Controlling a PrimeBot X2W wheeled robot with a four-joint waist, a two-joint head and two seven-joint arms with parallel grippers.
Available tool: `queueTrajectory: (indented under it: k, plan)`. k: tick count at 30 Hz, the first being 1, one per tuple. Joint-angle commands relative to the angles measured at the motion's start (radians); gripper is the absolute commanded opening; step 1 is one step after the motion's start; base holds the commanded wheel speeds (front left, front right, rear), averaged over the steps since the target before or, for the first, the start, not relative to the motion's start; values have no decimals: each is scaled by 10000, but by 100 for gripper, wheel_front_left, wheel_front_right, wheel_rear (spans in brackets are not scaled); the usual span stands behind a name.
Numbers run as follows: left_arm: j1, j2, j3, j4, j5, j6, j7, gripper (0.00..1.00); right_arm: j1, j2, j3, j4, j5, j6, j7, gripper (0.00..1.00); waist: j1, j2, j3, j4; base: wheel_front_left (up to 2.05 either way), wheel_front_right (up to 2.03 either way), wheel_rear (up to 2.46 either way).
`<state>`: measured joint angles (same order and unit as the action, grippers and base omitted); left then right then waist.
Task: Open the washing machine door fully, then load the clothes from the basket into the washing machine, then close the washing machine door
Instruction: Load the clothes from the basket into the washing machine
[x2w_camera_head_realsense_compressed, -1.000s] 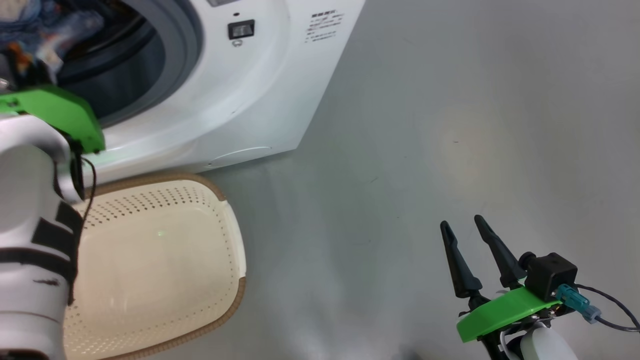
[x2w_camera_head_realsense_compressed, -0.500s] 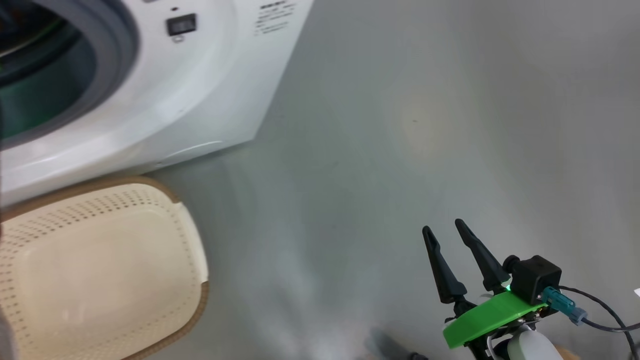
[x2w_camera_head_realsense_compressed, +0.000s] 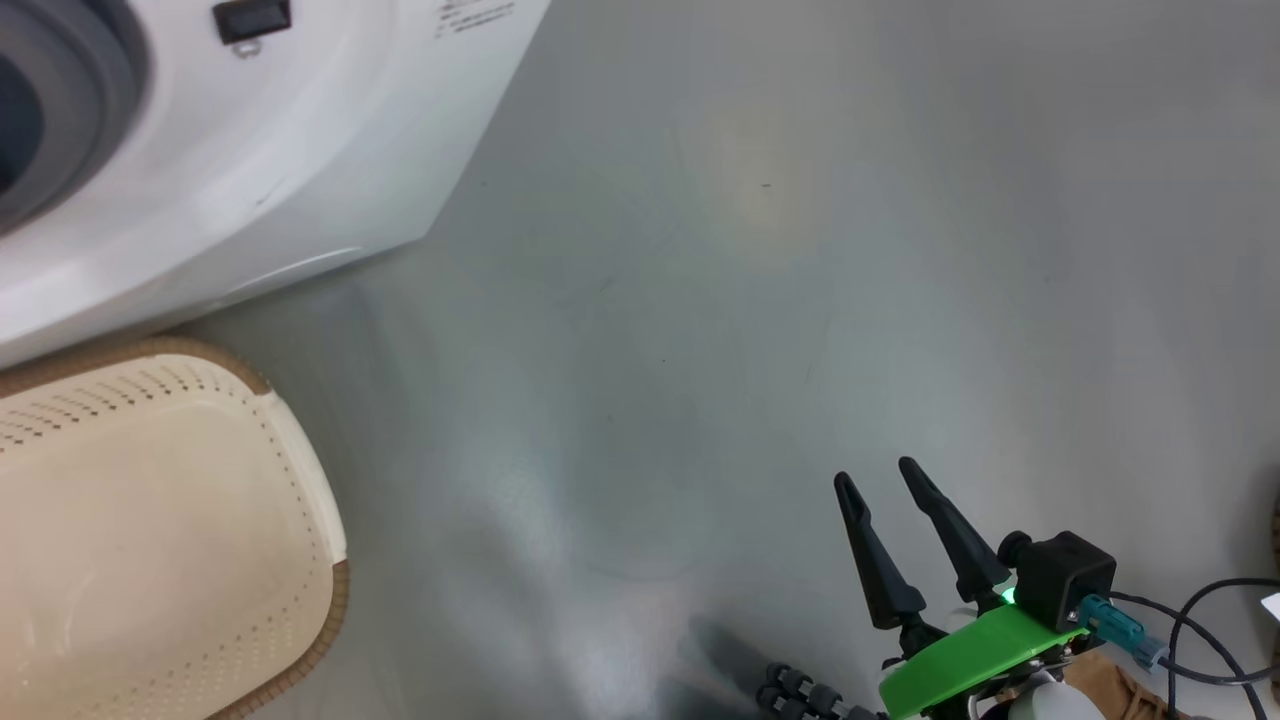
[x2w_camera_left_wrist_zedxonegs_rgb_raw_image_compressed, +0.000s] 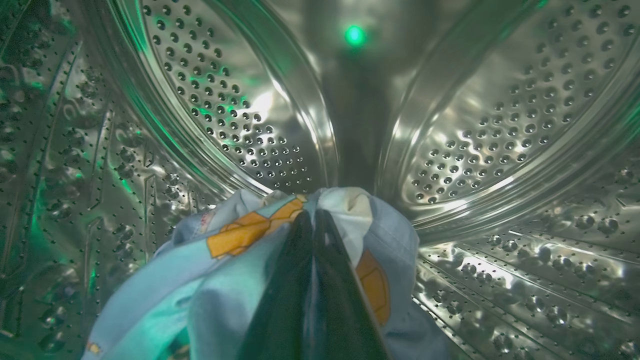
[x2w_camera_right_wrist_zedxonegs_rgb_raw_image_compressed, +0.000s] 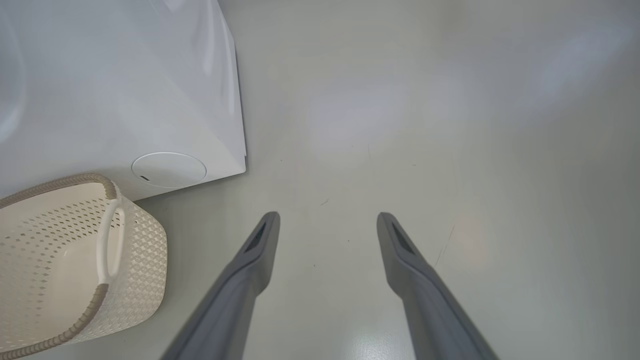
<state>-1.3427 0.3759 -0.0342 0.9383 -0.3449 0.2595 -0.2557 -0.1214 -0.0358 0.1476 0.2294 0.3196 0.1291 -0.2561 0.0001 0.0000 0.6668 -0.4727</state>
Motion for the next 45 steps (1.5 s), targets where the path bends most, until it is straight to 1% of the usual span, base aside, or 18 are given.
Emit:
queueTrajectory:
  k: [1,4,7,8,9,10,11,12,14,15,16,18,21,29,35,36,43,45]
  plan:
    - [74,513,10,-378,275,22,-57,0,340,-145,204,-152,50,16,-57,100,-1,0,-7,-99,0,0,0]
    - [385,508,-67,-145,474,29,-58,0,538,-145,225,-84,-76,16,-57,100,-1,0,-201,-112,0,0,0]
    - [400,458,-479,645,758,-89,113,0,686,-145,139,-62,-189,16,-57,100,-1,0,-269,-77,0,0,0]
    - [357,419,-546,880,794,-69,195,16,714,-145,105,-55,-219,16,-57,100,-1,0,-289,-56,0,0,0]
    - [329,333,-616,1114,798,-119,323,41,740,-145,58,-44,-250,16,-57,100,-1,0,-317,-21,0,0,0]
    - [295,250,-696,1257,820,-189,319,55,764,-145,6,-30,-277,16,-57,100,-1,0,-360,23,0,0,0]
    - [265,192,-677,1392,800,-85,284,100,785,-145,-46,-12,-311,16,-57,100,-1,0,-410,69,0,0,0]
    - [237,-30,-623,1630,700,49,223,100,797,-145,-132,-12,-382,16,-57,100,-1,0,-504,201,0,0,0]
    - [223,-234,-552,1774,611,229,132,100,769,-145,-157,-30,-430,16,-57,100,-1,0,-597,367,0,0,0]
    - [243,-372,-527,1819,549,216,91,100,758,-145,-173,-27,-459,16,-57,100,-1,0,-656,465,0,0,0]
    - [243,-372,-527,1819,549,216,91,100,758,-145,-173,-27,-459,16,-57,100,-1,0,-656,465,0,0,0]
    - [492,-797,-406,1923,346,223,-6,100,723,-145,-228,71,-632,16,-57,100,-1,0,-913,800,0,0,0]
    - [804,-1086,-398,1858,343,320,-48,100,665,-145,-244,145,-776,16,-57,100,-1,0,-1234,1101,0,0,0]
    - [2235,-1750,54,340,298,420,-58,100,581,-145,-298,315,-896,16,-57,100,-1,0,-2186,1787,0,0,0]
    - [3716,-2480,262,-1023,506,11,-59,100,471,-145,-418,429,-926,16,-57,100,-1,0,-2903,2415,0,0,0]
    - [3961,-2577,270,-1223,541,-135,-59,100,446,-145,-453,439,-959,16,-57,100,-1,0,-3013,2529,0,0,0]
    - [5971,-3128,316,-2796,794,-666,-60,100,404,-145,-846,475,-1199,16,-57,100,-1,0,-3948,3357,0,0,0]
    - [6631,-3199,189,-3274,788,-971,-60,100,448,-145,-926,474,-1245,16,-57,100,-1,0,-4256,3549,0,0,0]
